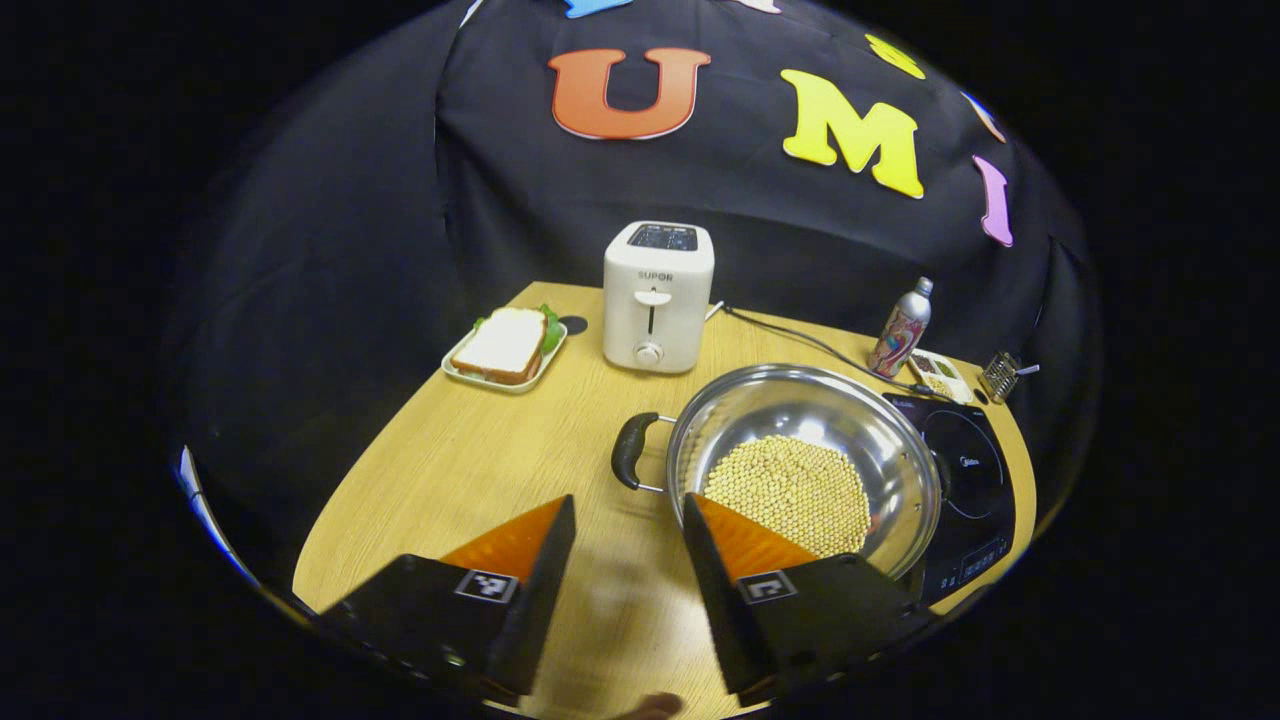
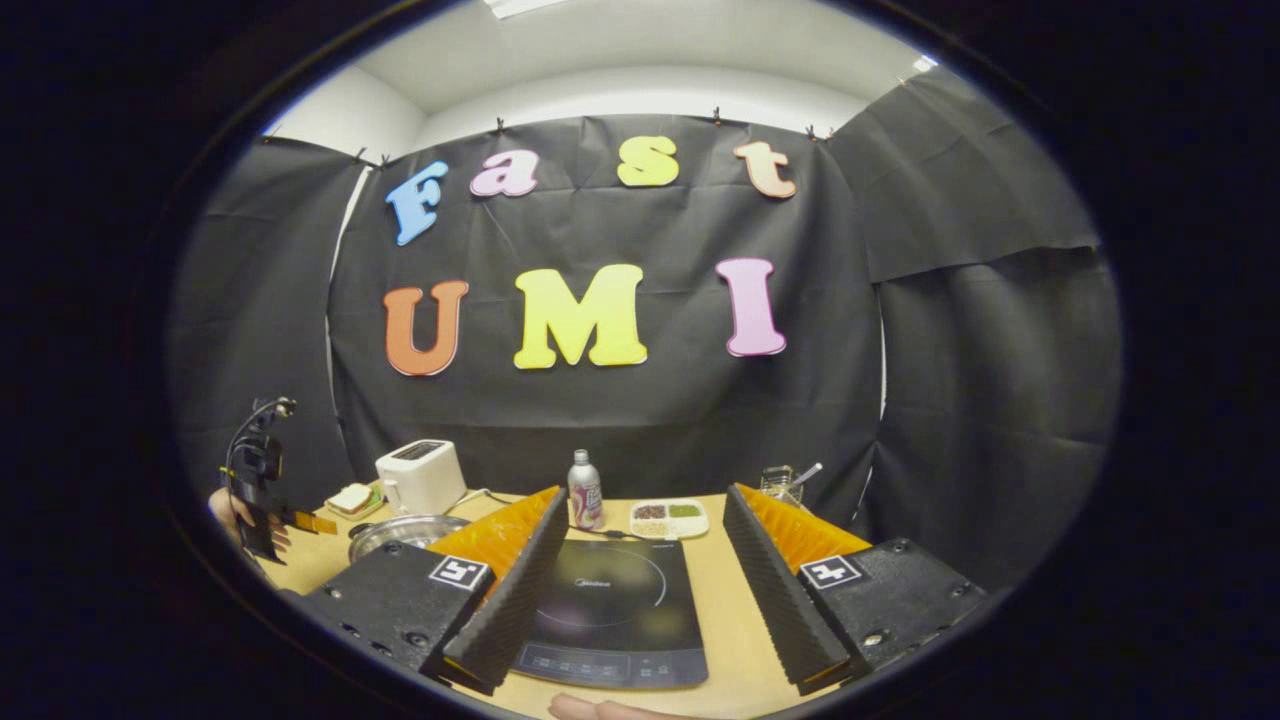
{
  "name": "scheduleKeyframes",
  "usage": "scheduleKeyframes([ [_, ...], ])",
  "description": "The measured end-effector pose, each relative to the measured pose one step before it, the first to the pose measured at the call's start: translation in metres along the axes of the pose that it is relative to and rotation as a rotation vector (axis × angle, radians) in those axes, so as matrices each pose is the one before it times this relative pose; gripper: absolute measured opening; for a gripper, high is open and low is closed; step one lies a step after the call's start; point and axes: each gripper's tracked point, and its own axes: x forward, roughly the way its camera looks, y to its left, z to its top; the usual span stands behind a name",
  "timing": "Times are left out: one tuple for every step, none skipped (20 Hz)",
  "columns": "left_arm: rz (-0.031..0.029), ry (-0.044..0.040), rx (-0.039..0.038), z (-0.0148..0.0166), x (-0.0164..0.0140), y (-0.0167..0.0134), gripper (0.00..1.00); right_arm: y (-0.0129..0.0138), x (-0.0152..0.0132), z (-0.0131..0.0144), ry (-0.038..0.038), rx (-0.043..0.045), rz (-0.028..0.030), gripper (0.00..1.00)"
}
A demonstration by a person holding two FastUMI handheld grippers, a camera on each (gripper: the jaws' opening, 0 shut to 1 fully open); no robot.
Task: First push the handle of the pot to place it horizontally, then grasp the pot with both hands and set it on the induction cooktop.
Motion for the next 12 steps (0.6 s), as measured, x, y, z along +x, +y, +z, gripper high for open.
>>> scheduleKeyframes([
  [0.02150, -0.02049, 0.01183, 0.00402, -0.00536, 0.00343, 0.98, 0.00669, 0.00564, -0.00134, 0.00790, 0.01741, -0.00187, 0.96],
  [0.00400, -0.02159, 0.00599, 0.00476, -0.00318, -0.00161, 0.97, 0.00715, 0.00643, -0.00469, 0.01244, 0.01669, -0.00198, 0.96],
  [-0.01648, -0.02548, -0.00221, 0.00498, -0.00640, -0.00431, 0.97, 0.00782, 0.00622, -0.00432, 0.01381, 0.01418, 0.00103, 0.96],
  [-0.01684, -0.02642, -0.00921, 0.00472, -0.00641, -0.00597, 0.97, 0.00772, 0.00763, -0.00373, 0.01334, 0.00478, 0.00042, 0.96],
  [-0.00915, -0.02551, -0.00537, 0.00572, -0.00540, -0.00303, 0.96, 0.00809, 0.00838, -0.00592, 0.01765, -0.00064, 0.00043, 0.96],
  [0.00035, -0.01926, -0.00093, 0.00410, -0.00485, -0.00194, 0.96, 0.00688, 0.00785, -0.00443, 0.01087, 0.00089, -0.00392, 0.96],
  [-0.00538, -0.02182, 0.00493, 0.00504, -0.00504, -0.00235, 0.96, 0.00628, 0.00950, -0.00621, 0.01938, -0.00127, -0.00464, 0.96],
  [-0.01344, -0.01959, 0.00035, 0.00526, -0.00298, -0.00382, 0.96, 0.00864, 0.01033, -0.00803, 0.02012, -0.00416, -0.00140, 0.96],
  [-0.01020, -0.02059, -0.00158, 0.00487, -0.00407, -0.00366, 0.96, 0.00911, 0.01005, -0.00737, 0.02164, -0.00453, 0.00245, 0.96],
  [-0.01251, -0.01510, 0.00067, 0.00354, 0.00003, -0.00283, 0.97, 0.00826, 0.01049, -0.00757, 0.02841, 0.00115, 0.00345, 0.96],
  [-0.00738, -0.01129, -0.00135, 0.00240, -0.00270, -0.00100, 0.96, 0.00786, 0.00815, -0.00744, 0.02801, 0.00393, 0.00577, 0.96],
  [-0.01440, -0.01120, 0.00010, 0.00123, 0.00053, -0.00254, 0.96, 0.00792, 0.00918, -0.00668, 0.02367, 0.00038, 0.00636, 0.96],
])
